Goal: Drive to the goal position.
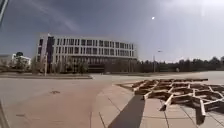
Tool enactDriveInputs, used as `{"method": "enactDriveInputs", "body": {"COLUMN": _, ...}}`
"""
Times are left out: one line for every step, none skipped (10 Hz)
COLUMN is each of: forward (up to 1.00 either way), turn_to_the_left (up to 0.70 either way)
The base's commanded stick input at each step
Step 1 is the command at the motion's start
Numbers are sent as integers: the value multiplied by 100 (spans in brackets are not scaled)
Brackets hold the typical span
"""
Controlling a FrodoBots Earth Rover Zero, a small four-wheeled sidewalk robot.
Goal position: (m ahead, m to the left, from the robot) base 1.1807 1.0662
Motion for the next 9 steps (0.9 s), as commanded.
{"method": "enactDriveInputs", "body": {"forward": 5, "turn_to_the_left": 0}}
{"method": "enactDriveInputs", "body": {"forward": 5, "turn_to_the_left": 0}}
{"method": "enactDriveInputs", "body": {"forward": 5, "turn_to_the_left": 0}}
{"method": "enactDriveInputs", "body": {"forward": 5, "turn_to_the_left": 0}}
{"method": "enactDriveInputs", "body": {"forward": 4, "turn_to_the_left": 0}}
{"method": "enactDriveInputs", "body": {"forward": 4, "turn_to_the_left": 0}}
{"method": "enactDriveInputs", "body": {"forward": 5, "turn_to_the_left": 0}}
{"method": "enactDriveInputs", "body": {"forward": 5, "turn_to_the_left": 0}}
{"method": "enactDriveInputs", "body": {"forward": 5, "turn_to_the_left": 0}}
